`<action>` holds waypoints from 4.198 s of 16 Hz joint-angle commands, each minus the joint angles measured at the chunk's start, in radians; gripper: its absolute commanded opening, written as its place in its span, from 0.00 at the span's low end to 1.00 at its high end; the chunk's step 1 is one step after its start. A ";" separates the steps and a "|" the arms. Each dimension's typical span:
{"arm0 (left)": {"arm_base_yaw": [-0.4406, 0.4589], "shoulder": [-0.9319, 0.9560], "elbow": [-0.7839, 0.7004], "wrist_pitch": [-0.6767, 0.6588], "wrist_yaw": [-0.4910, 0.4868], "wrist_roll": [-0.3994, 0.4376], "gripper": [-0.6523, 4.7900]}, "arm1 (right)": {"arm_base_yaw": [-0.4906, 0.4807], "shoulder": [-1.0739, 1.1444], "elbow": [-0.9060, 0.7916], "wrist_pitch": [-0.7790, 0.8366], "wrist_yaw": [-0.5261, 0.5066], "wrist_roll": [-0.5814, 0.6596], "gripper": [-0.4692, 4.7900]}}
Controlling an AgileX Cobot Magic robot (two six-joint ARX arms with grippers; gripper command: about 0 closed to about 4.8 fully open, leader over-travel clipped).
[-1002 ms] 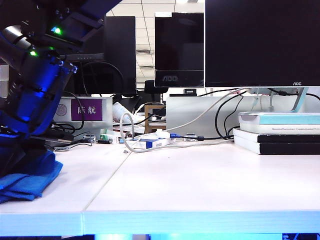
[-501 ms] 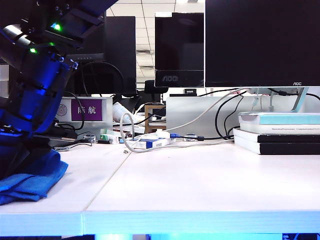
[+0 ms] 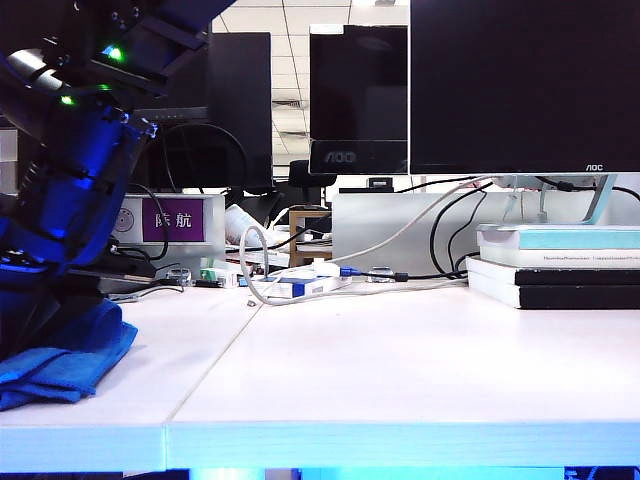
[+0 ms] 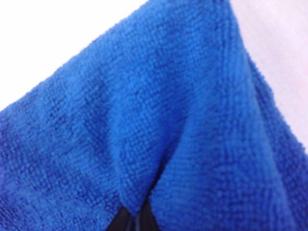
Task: Wipe the table from right to left using the rag.
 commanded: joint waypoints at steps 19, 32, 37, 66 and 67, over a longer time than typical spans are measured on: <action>0.100 0.069 -0.016 0.077 0.173 0.092 0.11 | -0.003 -0.089 0.009 -0.137 -0.107 -0.048 0.57; 0.099 0.240 -0.016 0.120 0.293 0.118 0.11 | -0.005 -0.090 0.032 -0.193 -0.105 -0.110 0.57; 0.099 0.264 -0.016 0.171 0.399 0.126 0.11 | -0.005 -0.090 0.032 -0.192 -0.109 -0.109 0.57; 0.097 0.531 -0.016 0.339 0.489 -0.134 0.11 | -0.014 -0.090 0.042 -0.197 -0.150 -0.129 0.57; 0.092 0.532 -0.016 0.340 0.429 -0.146 0.11 | -0.014 -0.090 0.042 -0.197 -0.151 -0.132 0.57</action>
